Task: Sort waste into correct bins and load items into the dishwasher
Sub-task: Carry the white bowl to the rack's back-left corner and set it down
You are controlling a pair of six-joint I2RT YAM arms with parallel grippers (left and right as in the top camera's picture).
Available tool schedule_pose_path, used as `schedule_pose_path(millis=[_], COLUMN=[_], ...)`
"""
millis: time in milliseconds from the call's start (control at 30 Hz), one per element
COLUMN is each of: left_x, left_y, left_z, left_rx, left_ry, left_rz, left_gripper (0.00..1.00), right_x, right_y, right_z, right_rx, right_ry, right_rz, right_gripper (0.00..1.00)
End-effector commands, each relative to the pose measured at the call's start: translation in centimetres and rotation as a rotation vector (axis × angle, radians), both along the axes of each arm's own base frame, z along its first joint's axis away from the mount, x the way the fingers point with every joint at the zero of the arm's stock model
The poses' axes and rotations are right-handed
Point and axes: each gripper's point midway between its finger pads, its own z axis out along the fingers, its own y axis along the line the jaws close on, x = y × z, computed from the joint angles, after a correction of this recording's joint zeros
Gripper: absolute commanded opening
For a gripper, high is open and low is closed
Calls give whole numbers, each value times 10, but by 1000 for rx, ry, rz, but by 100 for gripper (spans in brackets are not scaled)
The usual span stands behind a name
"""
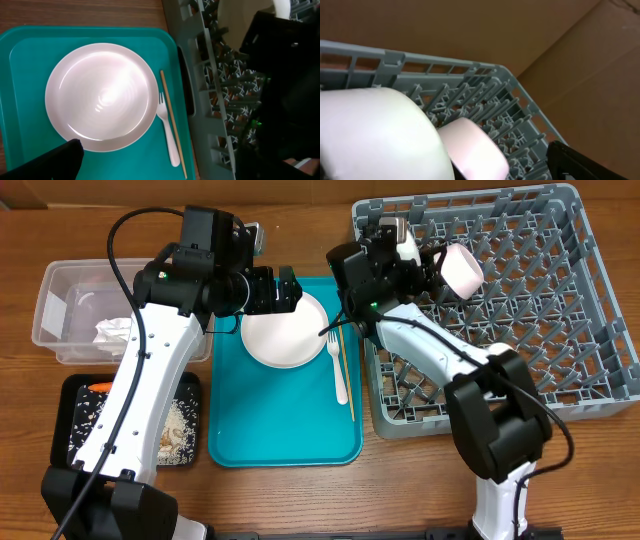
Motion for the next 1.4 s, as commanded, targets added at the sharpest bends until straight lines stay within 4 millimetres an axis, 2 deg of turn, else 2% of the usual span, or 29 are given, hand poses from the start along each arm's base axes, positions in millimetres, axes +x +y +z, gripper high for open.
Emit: schedule_pose_path(millis=[0, 67, 133, 267, 400, 700, 867, 967, 1033, 1100, 1200, 1367], left_x=[3, 3, 3, 3, 3, 3, 3, 3, 3, 3, 3, 3], left_y=[3, 3, 3, 3, 3, 3, 3, 3, 3, 3, 3, 3], left_z=[19, 19, 19, 19, 19, 19, 19, 19, 19, 19, 19, 19], left_rx=[1, 1, 1, 1, 1, 1, 1, 1, 1, 1, 1, 1], left_ry=[-56, -56, -56, -56, -56, -56, -56, -56, -56, -56, -56, -56], left_rz=[-1, -1, -1, -1, -1, -1, -1, -1, -1, -1, -1, -1], left_gripper=[100, 100, 100, 100, 100, 100, 100, 100, 100, 100, 100, 100], right_x=[-7, -11, -11, -11, -13, -10, -3, 4, 9, 17, 24, 27], right_y=[1, 3, 6, 11, 11, 14, 36, 49, 50, 44, 23, 8], right_z=[63, 72, 71, 52, 35, 22, 12, 20, 27, 32, 31, 26], right_rx=[64, 79, 87, 84, 156, 309, 526, 697, 788, 860, 931, 1021], right_ry=[-130, -128, -106, -1, 32, 2, 75, 116, 128, 123, 107, 139], right_rz=[-3, 21, 47, 103, 117, 122, 252, 360, 404, 432, 407, 431], right_gripper=[91, 91, 90, 82, 80, 80, 75, 64, 46, 22, 11, 6])
